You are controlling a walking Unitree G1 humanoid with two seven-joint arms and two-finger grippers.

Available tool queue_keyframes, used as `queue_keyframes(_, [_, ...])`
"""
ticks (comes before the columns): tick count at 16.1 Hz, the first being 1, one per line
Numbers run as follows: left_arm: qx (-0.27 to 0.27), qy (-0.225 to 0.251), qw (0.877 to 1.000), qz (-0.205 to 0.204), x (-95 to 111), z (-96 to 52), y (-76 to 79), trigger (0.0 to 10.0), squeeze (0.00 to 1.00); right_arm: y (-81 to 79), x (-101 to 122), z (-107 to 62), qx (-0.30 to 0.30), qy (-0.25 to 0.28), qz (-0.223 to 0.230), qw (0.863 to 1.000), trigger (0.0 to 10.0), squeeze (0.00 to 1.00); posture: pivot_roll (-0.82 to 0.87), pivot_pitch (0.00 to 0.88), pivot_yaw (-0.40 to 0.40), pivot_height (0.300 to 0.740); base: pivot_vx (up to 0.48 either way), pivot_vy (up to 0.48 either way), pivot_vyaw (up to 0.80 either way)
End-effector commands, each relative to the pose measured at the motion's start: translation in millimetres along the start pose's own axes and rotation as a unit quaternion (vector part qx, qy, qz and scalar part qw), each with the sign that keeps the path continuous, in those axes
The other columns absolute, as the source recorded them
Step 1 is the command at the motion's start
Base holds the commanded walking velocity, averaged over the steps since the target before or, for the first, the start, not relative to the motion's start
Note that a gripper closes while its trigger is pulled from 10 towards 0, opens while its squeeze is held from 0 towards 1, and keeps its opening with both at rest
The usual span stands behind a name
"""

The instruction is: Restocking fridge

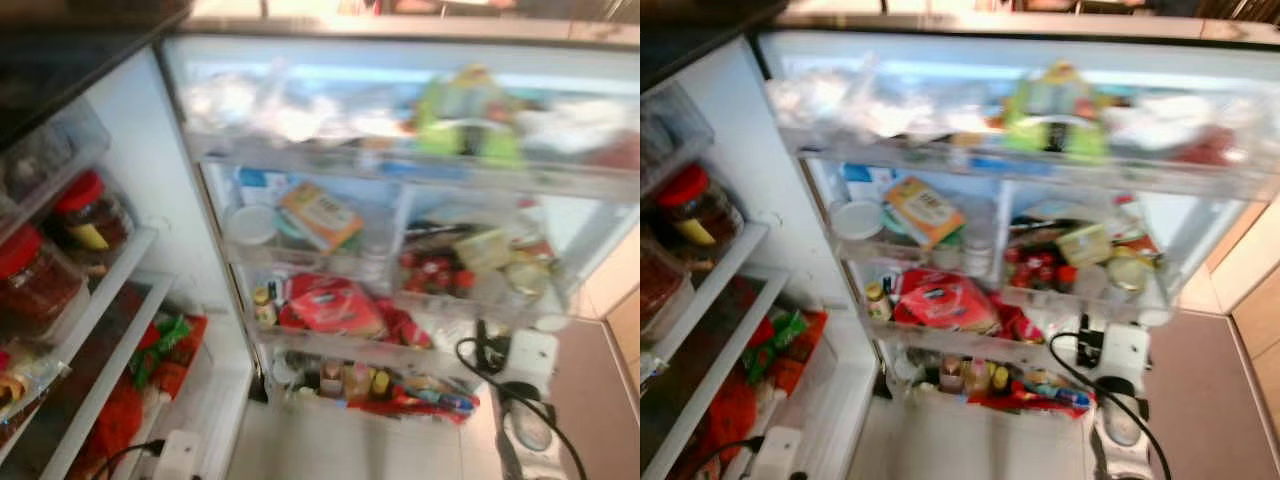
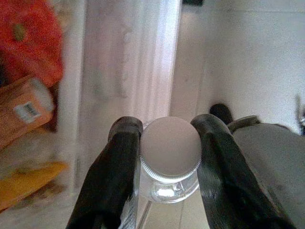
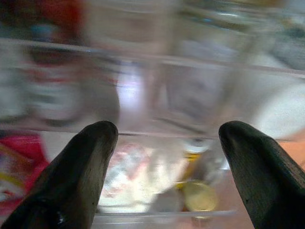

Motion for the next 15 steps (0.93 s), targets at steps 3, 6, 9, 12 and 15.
queue_keyframes(3, [-0.002,-0.008,1.0,0.007,-3.2,-0.2,0.9,10.0,0.0,0.0,4.8,2.0,0.001,0.008,-0.002,1.0,10.0,0.0,-0.13,0.043,0.023,0.74,0.27,0.0,0.0])
queue_keyframes(6, [-0.001,-0.008,1.0,0.007,-3.2,-0.2,0.7,10.0,0.0,-0.6,3.1,1.4,0.002,0.005,-0.002,1.0,10.0,0.0,-0.13,0.043,0.023,0.74,0.263,0.0,0.0])
queue_keyframes(9, [0.0,-0.008,1.0,0.009,-3.0,-0.1,0.3,10.0,0.0,-0.1,1.1,0.8,0.003,0.0,-0.003,1.0,10.0,0.0,-0.13,0.045,0.023,0.74,0.0,0.0,0.0])
queue_keyframes(12, [0.0,-0.007,1.0,0.01,-2.9,-0.1,0.4,10.0,0.0,0.0,-1.2,-0.1,0.004,-0.004,-0.004,1.0,10.0,0.0,-0.13,0.044,0.024,0.74,0.0,0.0,0.0])
queue_keyframes(15, [0.001,-0.008,1.0,0.011,-3.2,-0.2,0.2,10.0,0.0,-0.8,-3.7,-1.0,0.005,-0.009,-0.005,1.0,10.0,0.0,-0.13,0.045,0.024,0.74,0.0,0.0,0.0])
Point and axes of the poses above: a point about 5 cm out from each wrist's last joint towards the gripper, its own z axis pointing out of the wrist towards the gripper, its own x axis along the axis of the wrist's last joint, y = z × x, the point moved 6 cm from there along z, pointing out of the wrist towards the gripper, and after that the axes turned 1 degree about z, right-handed, at the moved point
